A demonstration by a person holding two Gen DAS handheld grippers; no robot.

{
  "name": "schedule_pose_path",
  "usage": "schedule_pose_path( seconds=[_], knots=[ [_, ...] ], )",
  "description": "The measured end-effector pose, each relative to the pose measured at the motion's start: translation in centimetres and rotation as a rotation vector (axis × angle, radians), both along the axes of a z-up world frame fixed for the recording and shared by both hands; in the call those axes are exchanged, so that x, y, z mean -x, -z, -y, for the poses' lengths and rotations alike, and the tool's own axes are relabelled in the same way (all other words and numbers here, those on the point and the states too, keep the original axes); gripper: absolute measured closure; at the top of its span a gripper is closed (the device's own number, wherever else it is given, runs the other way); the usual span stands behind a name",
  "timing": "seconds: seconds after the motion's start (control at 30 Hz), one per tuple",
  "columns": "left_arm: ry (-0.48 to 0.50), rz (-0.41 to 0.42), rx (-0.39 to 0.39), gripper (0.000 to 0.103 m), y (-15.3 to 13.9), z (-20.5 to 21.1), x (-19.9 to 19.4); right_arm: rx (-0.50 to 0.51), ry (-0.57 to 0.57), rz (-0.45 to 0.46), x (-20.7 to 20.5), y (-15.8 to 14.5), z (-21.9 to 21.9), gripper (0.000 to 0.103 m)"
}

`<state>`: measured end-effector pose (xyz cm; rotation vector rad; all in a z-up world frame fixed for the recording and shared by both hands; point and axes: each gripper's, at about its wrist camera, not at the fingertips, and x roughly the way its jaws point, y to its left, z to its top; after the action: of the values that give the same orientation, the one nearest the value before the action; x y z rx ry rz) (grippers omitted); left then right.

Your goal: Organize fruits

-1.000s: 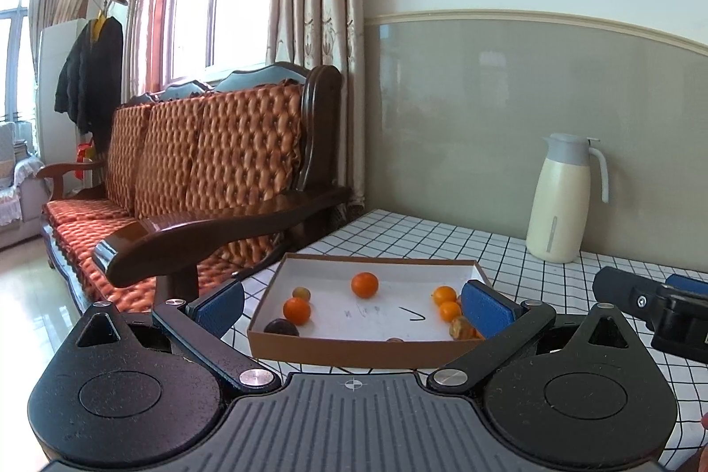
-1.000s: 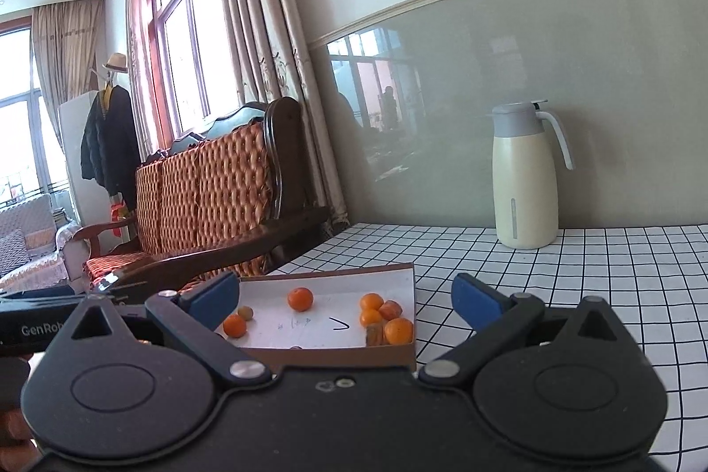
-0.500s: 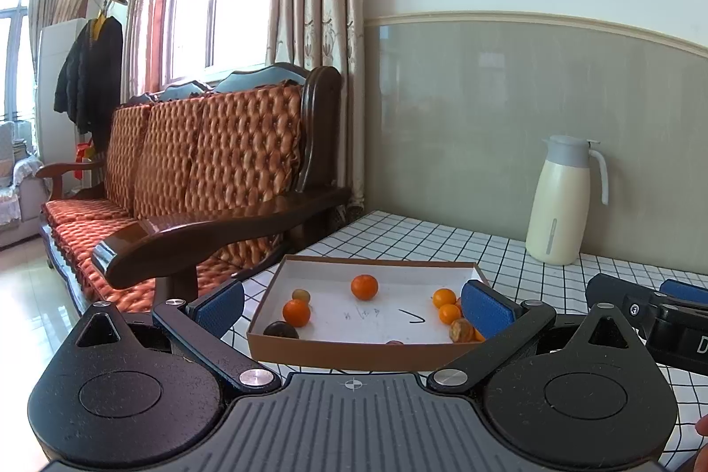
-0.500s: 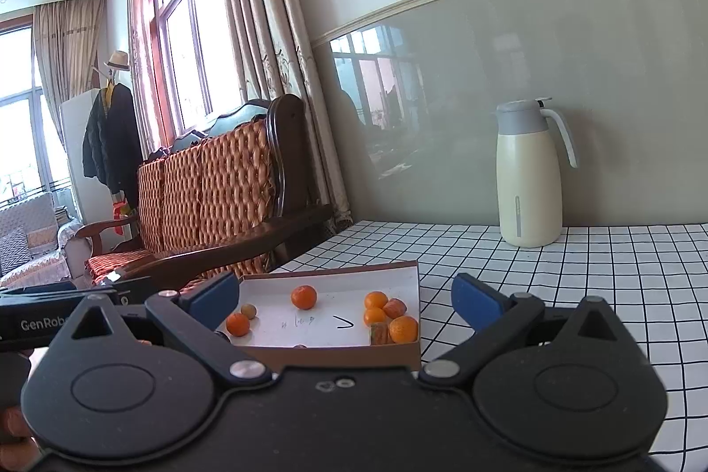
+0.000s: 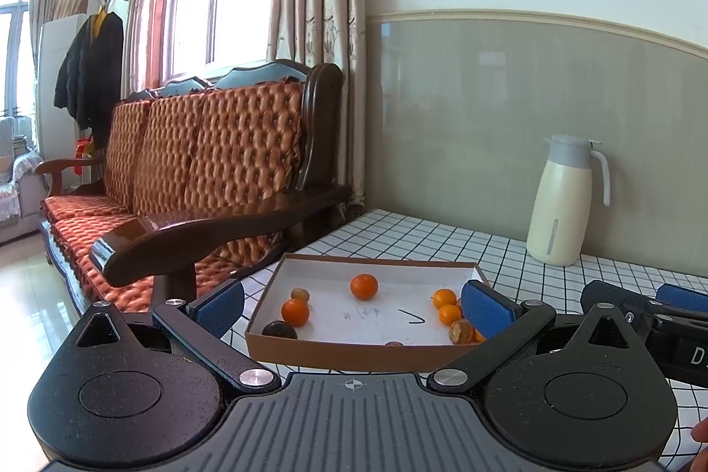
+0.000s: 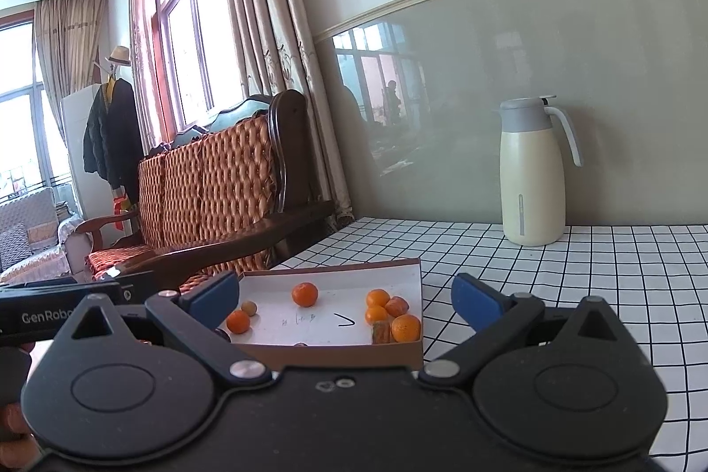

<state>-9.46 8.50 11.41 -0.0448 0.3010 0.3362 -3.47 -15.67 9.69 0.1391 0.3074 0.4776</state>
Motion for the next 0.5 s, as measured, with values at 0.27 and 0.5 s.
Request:
schedule_pose_path(
  seconds=[0.27, 0.5],
  knots=[
    [-0.013, -0.006, 0.004, 0.000, 0.1, -0.3, -0.1, 0.018, -0.005, -0.001, -0.1, -0.4, -0.6, 0.006],
    [-0.004, 0.038, 0.007, 0.000, 0.4, -0.5, 0.4, 0.044, -0.026, 0.002, -0.2, -0.5, -1.5, 0.006]
  ],
)
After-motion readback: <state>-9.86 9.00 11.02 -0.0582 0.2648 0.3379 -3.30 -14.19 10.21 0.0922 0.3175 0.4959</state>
